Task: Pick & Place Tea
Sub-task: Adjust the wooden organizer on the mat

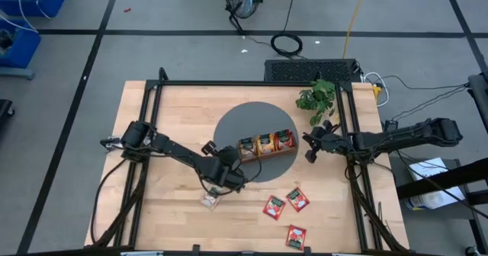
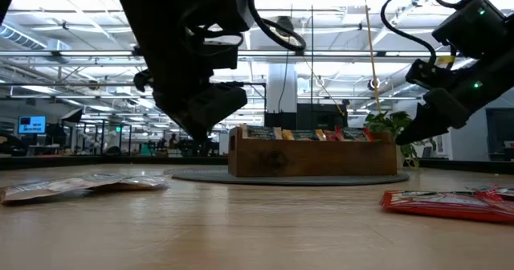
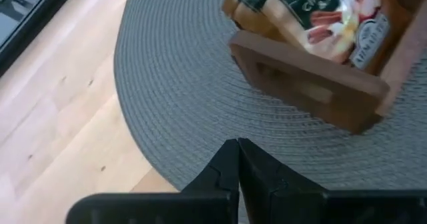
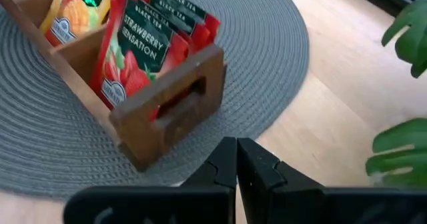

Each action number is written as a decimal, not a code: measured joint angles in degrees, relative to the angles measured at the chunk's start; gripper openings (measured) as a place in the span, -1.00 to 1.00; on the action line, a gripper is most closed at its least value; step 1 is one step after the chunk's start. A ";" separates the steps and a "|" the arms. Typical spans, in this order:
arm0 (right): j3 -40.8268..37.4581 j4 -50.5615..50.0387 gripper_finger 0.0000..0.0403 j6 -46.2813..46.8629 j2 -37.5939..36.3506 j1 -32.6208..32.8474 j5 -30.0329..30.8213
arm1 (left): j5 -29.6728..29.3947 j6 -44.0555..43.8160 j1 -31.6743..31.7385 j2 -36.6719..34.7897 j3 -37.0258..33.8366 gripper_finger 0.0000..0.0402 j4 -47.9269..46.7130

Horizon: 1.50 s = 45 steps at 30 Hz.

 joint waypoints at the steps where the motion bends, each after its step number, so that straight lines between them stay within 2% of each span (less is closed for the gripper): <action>1: -0.21 0.84 -1.00 0.02 0.00 0.00 -0.06 | 0.00 -0.09 0.03 0.00 -0.13 -0.93 0.07; 5: -2.32 6.37 -1.00 0.04 0.13 -0.02 -1.94 | -0.01 1.30 0.21 0.00 -0.30 -0.98 1.73; 9: -3.54 10.81 -1.00 -0.92 0.80 0.00 -5.37 | 0.29 6.09 0.73 0.00 -0.30 -0.93 6.98; 16: -3.54 11.31 -1.00 -1.05 1.74 -0.02 -4.55 | 1.28 9.55 0.76 -0.01 -0.30 -0.98 10.35; 19: -3.54 11.40 -1.00 -1.07 2.76 -0.02 -5.07 | 0.64 10.51 1.15 -0.02 -0.70 -0.94 11.63; 27: -3.54 17.96 -1.00 -5.29 9.35 0.08 -12.45 | 2.11 15.19 3.20 -0.02 -5.17 -0.98 19.97; 32: -3.54 23.45 -1.00 -6.25 15.56 1.03 -13.86 | 1.73 15.68 4.41 0.00 -5.76 -0.91 19.86; 37: -3.55 28.14 -1.00 -7.15 20.63 1.11 -15.42 | 1.65 16.89 4.95 0.00 -5.78 -0.98 19.52; 45: -3.52 30.51 -1.00 -7.26 22.51 1.14 -18.50 | -1.12 17.80 5.01 0.00 -5.81 -0.89 16.53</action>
